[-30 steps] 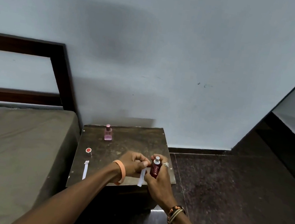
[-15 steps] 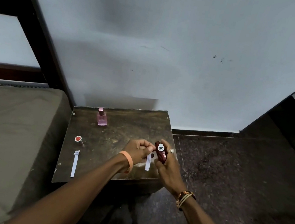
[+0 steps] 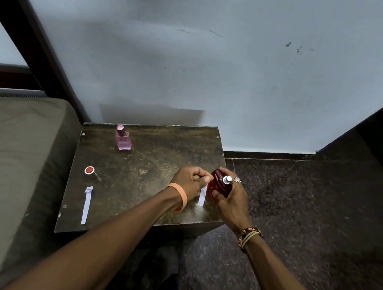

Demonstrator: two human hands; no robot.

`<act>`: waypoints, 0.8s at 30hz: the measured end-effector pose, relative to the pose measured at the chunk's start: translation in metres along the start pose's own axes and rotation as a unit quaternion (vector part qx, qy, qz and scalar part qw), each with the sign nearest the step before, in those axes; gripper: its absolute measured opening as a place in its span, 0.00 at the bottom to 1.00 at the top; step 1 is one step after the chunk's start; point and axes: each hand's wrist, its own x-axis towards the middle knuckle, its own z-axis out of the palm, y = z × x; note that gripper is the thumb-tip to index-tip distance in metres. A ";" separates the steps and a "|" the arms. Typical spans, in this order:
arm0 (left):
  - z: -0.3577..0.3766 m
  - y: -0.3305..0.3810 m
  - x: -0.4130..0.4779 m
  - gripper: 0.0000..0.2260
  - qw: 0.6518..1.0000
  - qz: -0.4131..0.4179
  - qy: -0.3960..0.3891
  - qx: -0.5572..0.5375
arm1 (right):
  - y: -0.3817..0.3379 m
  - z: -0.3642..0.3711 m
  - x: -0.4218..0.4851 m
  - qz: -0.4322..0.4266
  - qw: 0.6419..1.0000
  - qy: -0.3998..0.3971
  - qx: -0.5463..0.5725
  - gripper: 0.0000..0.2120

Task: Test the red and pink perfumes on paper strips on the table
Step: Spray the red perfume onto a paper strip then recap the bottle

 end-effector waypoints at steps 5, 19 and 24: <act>-0.001 -0.008 0.003 0.08 1.000 -0.006 -0.005 0.000 | 0.002 0.002 0.003 0.004 1.000 0.000 0.002 0.30; -0.005 -0.014 0.000 0.08 1.000 -0.012 0.019 0.003 | -0.011 0.002 0.003 0.018 1.000 -0.014 -0.007 0.27; -0.018 -0.010 -0.008 0.10 0.999 -0.017 0.038 -0.007 | -0.009 0.000 0.005 0.064 0.997 -0.030 -0.021 0.35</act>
